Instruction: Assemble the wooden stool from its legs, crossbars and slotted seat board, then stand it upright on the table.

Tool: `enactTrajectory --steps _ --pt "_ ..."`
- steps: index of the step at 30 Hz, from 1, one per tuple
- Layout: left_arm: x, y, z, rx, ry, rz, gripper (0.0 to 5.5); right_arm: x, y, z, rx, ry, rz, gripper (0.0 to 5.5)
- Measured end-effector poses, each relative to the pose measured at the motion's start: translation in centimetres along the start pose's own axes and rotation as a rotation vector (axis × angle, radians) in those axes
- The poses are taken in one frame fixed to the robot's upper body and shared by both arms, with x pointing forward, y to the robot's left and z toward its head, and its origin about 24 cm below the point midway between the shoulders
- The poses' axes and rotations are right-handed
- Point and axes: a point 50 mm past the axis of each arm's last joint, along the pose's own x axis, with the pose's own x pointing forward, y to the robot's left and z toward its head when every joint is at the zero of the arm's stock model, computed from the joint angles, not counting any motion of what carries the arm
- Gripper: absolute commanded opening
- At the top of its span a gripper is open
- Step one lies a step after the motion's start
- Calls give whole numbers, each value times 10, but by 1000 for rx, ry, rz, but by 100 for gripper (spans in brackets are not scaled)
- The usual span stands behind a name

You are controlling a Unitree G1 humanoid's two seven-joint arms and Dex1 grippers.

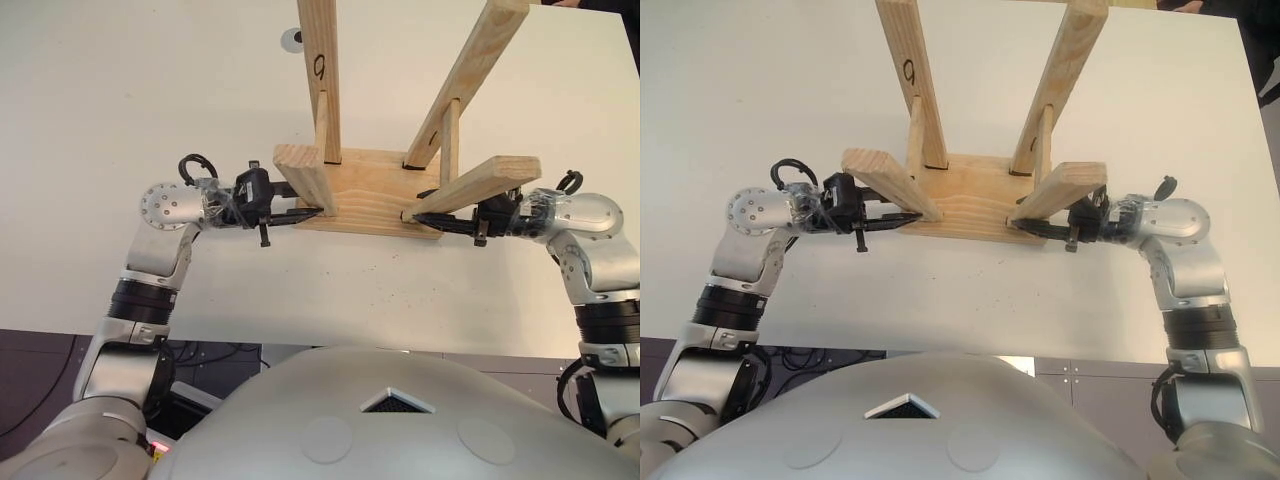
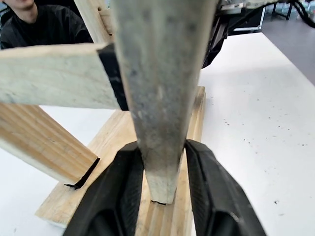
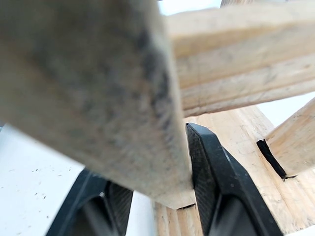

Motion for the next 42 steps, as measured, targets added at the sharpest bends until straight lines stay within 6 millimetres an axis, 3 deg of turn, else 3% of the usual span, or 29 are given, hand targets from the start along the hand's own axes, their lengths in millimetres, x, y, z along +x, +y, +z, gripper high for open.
enactTrajectory --steps 7,13,16,19,22,27,30,33,37,42 --pt "5 0 -14 22 -1 4 117 7 -4 -16 6 -34 39 140" --pt "-11 -9 20 -216 -37 40 117 1 4 15 122 -87 34 140" --pt "-26 -11 45 -471 -127 42 117 -6 12 39 350 -173 42 140" --pt "-32 -14 53 -721 -174 12 117 -8 18 45 605 -234 77 135" --pt "-39 -10 60 -990 -109 -16 117 -3 19 49 931 -201 96 132" --pt "-43 18 50 -1235 -8 11 117 18 -19 55 1218 -43 97 133" --pt "-39 34 47 -1278 11 30 118 24 -38 62 1289 -14 69 135" --pt "-28 44 47 -1251 48 42 197 23 -45 58 1330 22 13 230" --pt "-23 54 47 -1240 26 57 256 18 -52 57 1357 6 -50 300" --pt "-41 66 62 -1193 -115 68 341 1 -57 67 1336 -89 -57 395"
